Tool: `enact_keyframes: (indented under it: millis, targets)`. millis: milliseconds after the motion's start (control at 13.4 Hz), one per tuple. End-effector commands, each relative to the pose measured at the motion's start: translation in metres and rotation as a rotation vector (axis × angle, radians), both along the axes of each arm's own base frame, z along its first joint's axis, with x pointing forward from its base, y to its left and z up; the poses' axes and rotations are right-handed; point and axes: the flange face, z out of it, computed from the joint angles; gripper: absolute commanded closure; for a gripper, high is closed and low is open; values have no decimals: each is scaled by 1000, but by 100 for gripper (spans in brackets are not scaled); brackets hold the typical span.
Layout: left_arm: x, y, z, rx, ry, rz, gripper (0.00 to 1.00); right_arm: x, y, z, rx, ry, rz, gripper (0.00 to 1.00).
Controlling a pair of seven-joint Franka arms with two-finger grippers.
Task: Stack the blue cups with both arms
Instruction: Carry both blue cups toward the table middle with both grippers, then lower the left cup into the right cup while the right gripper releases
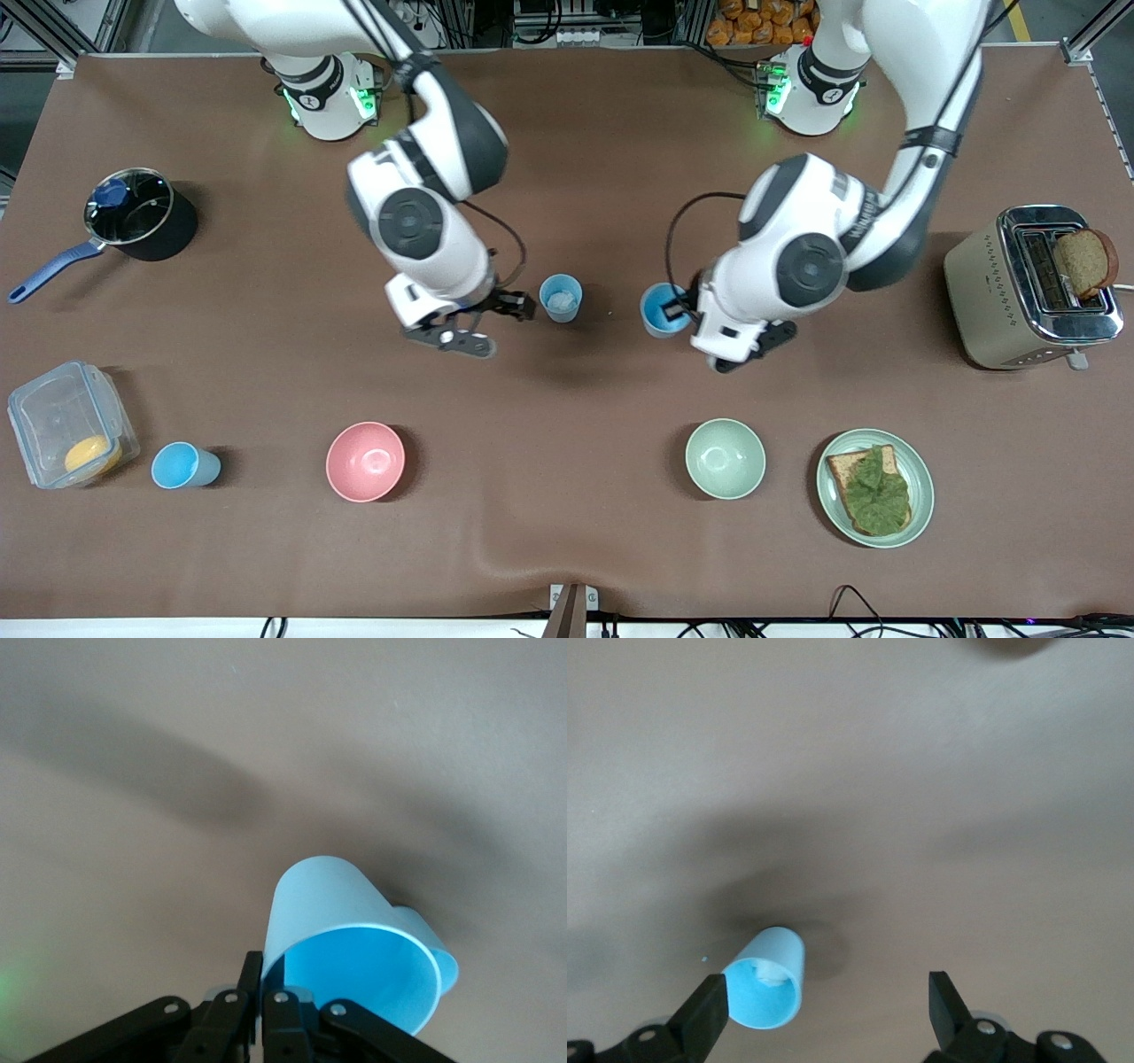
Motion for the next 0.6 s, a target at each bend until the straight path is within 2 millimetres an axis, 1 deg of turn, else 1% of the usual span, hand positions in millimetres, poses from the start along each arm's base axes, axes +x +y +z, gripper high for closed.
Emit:
enact_keyframes:
  millis: [0,224,299,448,523]
  targets:
    - [-15,-38,-3,3,19,30,100,15,-59,43,21,13,51,0]
    - [-37,-86,-8,-10,-22,61,100,28,-125,83,34,3,-13,0]
    - [-42,-100,-15,-12,-26,77,100,30,-145,93,38,2,-13,0]
    - [-53,-127,-25,-27,-46,116,100,31,-177,106,46,16,73,0]
    - [-57,-138,-33,-33,-50,137,100,30,-194,122,54,10,94,0]
